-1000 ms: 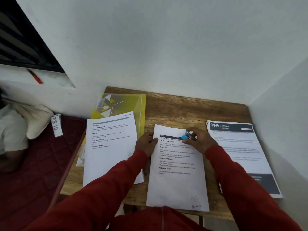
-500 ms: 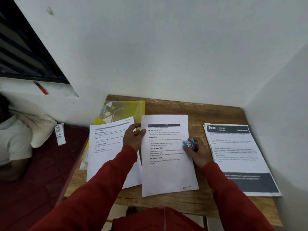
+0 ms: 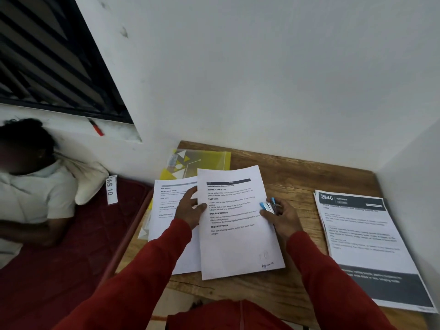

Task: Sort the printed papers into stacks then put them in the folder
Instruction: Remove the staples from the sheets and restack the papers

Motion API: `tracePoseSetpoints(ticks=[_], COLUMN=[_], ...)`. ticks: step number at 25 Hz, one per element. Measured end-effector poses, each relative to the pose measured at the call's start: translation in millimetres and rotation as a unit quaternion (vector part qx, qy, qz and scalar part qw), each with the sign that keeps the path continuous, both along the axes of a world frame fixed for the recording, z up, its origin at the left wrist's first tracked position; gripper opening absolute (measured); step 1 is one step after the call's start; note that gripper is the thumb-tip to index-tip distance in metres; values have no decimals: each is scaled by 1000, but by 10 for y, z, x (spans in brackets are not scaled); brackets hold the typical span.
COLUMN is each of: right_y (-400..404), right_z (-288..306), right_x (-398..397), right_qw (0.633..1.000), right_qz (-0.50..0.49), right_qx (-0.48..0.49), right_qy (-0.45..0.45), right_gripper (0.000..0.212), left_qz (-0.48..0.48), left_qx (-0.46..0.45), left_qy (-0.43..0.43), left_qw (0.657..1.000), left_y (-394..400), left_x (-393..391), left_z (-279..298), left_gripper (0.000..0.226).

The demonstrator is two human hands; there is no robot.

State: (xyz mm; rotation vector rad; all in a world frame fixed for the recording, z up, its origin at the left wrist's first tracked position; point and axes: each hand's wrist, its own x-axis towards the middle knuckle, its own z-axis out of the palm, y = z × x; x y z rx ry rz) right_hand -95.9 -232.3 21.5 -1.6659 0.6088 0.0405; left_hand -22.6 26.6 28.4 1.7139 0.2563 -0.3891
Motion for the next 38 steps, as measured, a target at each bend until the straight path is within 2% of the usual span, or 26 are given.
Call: tracePoseSetpoints(ticks=[4, 8, 11, 14, 17, 19, 22, 25, 29, 33, 36, 38], right_y=[460, 932, 1129, 1130, 983, 828, 388, -275, -1136, -1933, -2328, -2450], right_z=[40, -36, -85, -163, -179, -116, 2, 26, 158, 188, 38, -89], right_x=[46, 195, 249, 212, 73, -32, -173, -312, -531, -753, -848, -902], right_qw=[999, 993, 977, 962, 975, 985, 996, 986, 953, 924, 910, 912], right_qz=[28, 110, 185, 218, 198, 147, 18, -118, -197, -195, -171, -153], right_qx=[11, -26, -104, -161, -103, -85, -87, -115, -228, -324, -358, -355], right_qy=[-23, -36, -34, -26, -7, -17, -29, -23, 17, 62, 121, 140], right_gripper=[49, 47, 45, 50, 50, 52, 52, 46, 35, 29, 33, 35], left_qz=[69, 114, 86, 46, 31, 57, 55, -69, -260, -355, -357, -328], left_qx=[91, 156, 260, 316, 346, 401, 451, 425, 268, 147, 111, 79], left_qy=[-69, -82, -86, -87, -63, -44, -142, -230, -295, -135, 5, 60], left_qw=[991, 978, 958, 944, 936, 913, 880, 873, 880, 913, 927, 940], left_y=[387, 850, 1078, 1214, 1203, 1119, 808, 125, -957, -1975, -2520, -2793], left_x=[66, 73, 10, -9, -7, -48, -137, -183, -292, -527, -685, -792], left_z=[-47, -58, -187, -455, -515, -454, -317, -188, -82, 19, 18, 22], left_gripper=[53, 51, 50, 58, 68, 72, 67, 55, 50, 48, 52, 44])
